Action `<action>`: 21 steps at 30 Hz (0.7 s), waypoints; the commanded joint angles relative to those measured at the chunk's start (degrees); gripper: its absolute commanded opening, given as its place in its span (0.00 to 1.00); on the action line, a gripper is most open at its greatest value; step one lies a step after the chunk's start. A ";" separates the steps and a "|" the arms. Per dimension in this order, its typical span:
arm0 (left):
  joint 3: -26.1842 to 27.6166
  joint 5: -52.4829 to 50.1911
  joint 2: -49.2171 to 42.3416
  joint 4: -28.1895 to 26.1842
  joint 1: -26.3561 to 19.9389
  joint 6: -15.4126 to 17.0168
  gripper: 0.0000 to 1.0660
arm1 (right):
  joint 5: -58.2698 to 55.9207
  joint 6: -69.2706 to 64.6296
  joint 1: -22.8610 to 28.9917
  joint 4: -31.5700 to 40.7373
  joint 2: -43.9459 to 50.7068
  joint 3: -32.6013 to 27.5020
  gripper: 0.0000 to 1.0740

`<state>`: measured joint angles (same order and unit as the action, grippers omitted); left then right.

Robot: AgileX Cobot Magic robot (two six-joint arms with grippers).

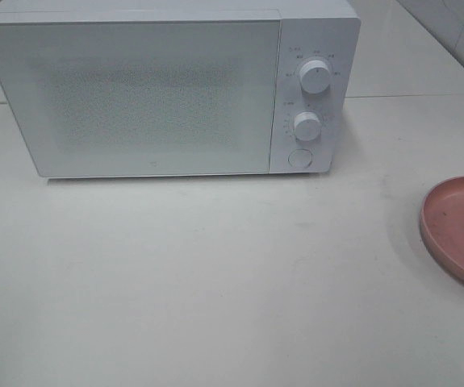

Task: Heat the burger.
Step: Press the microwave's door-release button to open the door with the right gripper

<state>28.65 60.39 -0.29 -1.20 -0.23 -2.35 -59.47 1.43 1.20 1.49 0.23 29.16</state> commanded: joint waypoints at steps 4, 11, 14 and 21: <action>-0.17 -0.92 -1.26 -0.34 0.11 0.29 0.94 | 0.92 0.00 -0.06 0.11 -1.20 2.23 0.70; -0.17 -0.92 -1.26 -0.34 0.11 0.29 0.94 | 4.41 0.00 -0.06 0.34 -8.65 3.09 0.70; -0.17 -0.92 -1.26 -0.34 0.11 0.29 0.94 | 5.73 0.00 -0.06 0.34 -11.17 3.09 0.70; -0.17 -0.92 -1.26 -0.34 0.11 0.29 0.94 | 9.17 0.00 -0.06 0.34 -15.87 3.04 0.70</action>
<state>28.65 60.39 -0.29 -1.20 -0.23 -2.35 -51.45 1.43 1.20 1.55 -15.47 31.80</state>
